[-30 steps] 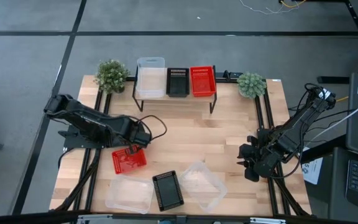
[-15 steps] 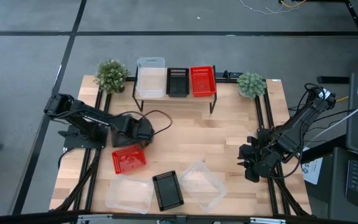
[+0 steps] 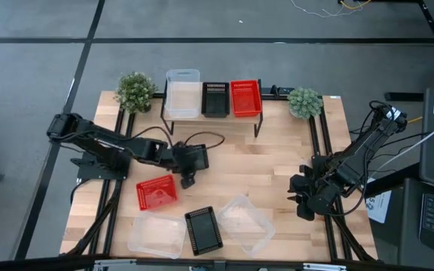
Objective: Stack baskets on shelf by color
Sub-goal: Move the bins to the center
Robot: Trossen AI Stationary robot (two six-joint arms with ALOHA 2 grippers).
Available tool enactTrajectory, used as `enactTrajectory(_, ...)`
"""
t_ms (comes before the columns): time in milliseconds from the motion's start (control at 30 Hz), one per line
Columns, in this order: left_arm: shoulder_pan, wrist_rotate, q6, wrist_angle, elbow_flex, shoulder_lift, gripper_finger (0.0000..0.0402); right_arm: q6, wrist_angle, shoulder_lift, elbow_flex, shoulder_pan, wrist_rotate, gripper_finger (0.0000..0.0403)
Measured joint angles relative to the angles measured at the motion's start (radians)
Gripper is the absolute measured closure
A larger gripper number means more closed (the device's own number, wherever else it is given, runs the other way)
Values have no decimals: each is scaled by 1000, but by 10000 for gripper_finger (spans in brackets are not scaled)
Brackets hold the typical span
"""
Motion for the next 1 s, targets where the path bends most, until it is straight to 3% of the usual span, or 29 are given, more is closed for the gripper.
enactTrajectory(233, -142, 104, -217, -334, 0, -58, 336, -1, 0, 0, 0, 0, 1, 286)
enactTrajectory(467, -259, 97, -245, -409, 0, -42, 336, 1, 1, 0, 0, 0, 1, 286)
enactTrajectory(633, -266, 63, -241, -407, -1, 51, 336, 2, 3, 0, 0, 0, 2, 286)
enactTrajectory(800, -249, -35, -183, -214, -1, 139, 336, 0, 3, 0, 0, 0, 4, 286)
enactTrajectory(1000, -187, -279, 44, 387, -1, 188, 336, -1, 3, 0, 0, 0, 27, 286)
